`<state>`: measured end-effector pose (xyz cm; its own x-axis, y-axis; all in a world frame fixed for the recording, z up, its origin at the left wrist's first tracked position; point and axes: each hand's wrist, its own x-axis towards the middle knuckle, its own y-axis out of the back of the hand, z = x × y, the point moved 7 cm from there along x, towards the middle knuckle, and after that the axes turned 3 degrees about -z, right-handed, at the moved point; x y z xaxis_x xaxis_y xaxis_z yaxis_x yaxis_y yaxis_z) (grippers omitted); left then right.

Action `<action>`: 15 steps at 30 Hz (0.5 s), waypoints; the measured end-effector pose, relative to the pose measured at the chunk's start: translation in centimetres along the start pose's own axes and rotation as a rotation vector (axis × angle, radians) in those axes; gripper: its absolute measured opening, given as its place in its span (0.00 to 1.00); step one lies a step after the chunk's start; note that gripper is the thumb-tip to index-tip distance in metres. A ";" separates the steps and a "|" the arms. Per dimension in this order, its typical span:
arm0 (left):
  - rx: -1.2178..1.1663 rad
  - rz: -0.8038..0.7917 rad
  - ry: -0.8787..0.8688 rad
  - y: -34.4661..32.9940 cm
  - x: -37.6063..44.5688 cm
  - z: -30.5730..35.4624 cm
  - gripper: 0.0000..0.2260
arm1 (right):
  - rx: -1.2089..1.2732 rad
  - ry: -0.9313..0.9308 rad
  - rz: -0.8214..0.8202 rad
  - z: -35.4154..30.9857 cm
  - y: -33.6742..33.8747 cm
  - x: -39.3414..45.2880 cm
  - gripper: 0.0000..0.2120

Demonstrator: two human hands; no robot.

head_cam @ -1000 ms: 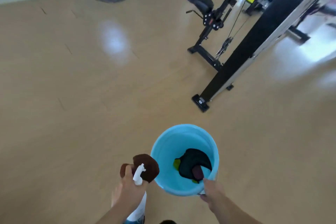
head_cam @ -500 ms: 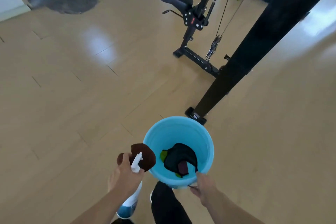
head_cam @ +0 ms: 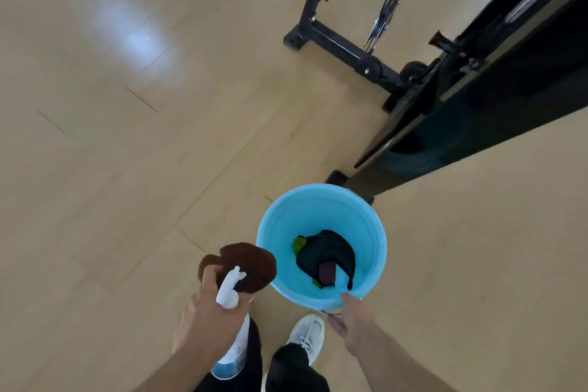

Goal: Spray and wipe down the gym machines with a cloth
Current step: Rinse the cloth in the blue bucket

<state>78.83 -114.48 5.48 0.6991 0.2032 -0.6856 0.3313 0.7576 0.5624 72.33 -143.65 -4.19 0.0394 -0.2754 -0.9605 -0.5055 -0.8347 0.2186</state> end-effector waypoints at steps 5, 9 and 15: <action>0.107 -0.055 -0.004 -3.0 5.8 -1.6 0.21 | 0.117 -0.044 0.001 0.9 -2.2 7.5 0.05; 0.159 -0.095 -0.003 -3.3 7.3 -2.5 0.18 | 0.206 -0.046 -0.023 1.8 -3.5 9.8 0.07; 0.207 -0.135 0.002 -3.0 8.4 -3.1 0.17 | 0.300 -0.142 0.063 3.9 -3.1 14.0 0.15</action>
<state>81.75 -113.12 -3.42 0.6382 0.1099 -0.7620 0.5450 0.6347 0.5479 71.09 -143.04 -18.97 -0.1098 -0.2350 -0.9658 -0.7351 -0.6347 0.2381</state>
